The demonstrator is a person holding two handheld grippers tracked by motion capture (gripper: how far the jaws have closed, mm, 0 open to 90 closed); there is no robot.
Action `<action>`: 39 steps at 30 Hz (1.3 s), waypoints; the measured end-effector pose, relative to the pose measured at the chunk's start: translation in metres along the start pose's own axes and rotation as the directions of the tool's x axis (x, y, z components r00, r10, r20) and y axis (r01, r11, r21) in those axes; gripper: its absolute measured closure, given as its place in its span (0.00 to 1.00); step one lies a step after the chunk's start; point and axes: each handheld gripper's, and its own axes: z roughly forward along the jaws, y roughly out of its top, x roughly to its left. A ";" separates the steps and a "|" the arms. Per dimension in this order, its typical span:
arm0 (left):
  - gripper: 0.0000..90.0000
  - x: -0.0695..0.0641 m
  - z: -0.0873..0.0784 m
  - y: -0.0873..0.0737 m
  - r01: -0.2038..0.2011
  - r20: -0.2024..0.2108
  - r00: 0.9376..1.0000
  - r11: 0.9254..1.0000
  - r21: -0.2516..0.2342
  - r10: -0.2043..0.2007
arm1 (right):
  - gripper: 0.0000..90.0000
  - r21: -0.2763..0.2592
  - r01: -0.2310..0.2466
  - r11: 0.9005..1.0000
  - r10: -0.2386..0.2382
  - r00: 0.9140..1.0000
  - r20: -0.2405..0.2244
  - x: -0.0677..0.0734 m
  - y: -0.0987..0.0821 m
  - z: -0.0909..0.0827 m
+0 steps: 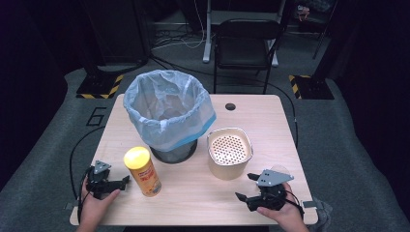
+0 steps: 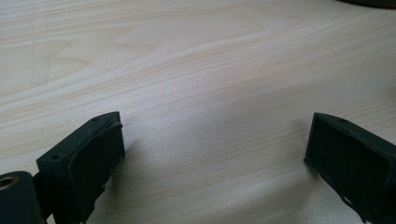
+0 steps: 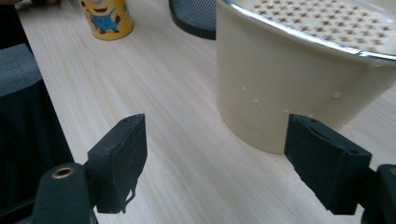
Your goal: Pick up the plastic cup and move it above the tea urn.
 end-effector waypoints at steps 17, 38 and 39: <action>0.05 0.000 0.000 0.000 0.000 0.000 1.000 1.000 0.000 0.000 | 0.17 -0.035 -0.006 0.999 0.010 0.995 0.104 -0.021 0.008 -0.031; 0.05 0.000 0.000 0.000 0.000 0.000 1.000 1.000 0.000 0.000 | 0.00 -0.005 -0.118 0.993 0.116 0.965 0.236 -0.071 -0.027 -0.047; 0.05 0.000 0.000 0.000 0.000 0.000 1.000 1.000 0.000 0.000 | 0.00 -0.005 -0.121 0.993 0.119 0.964 0.237 -0.072 -0.030 -0.047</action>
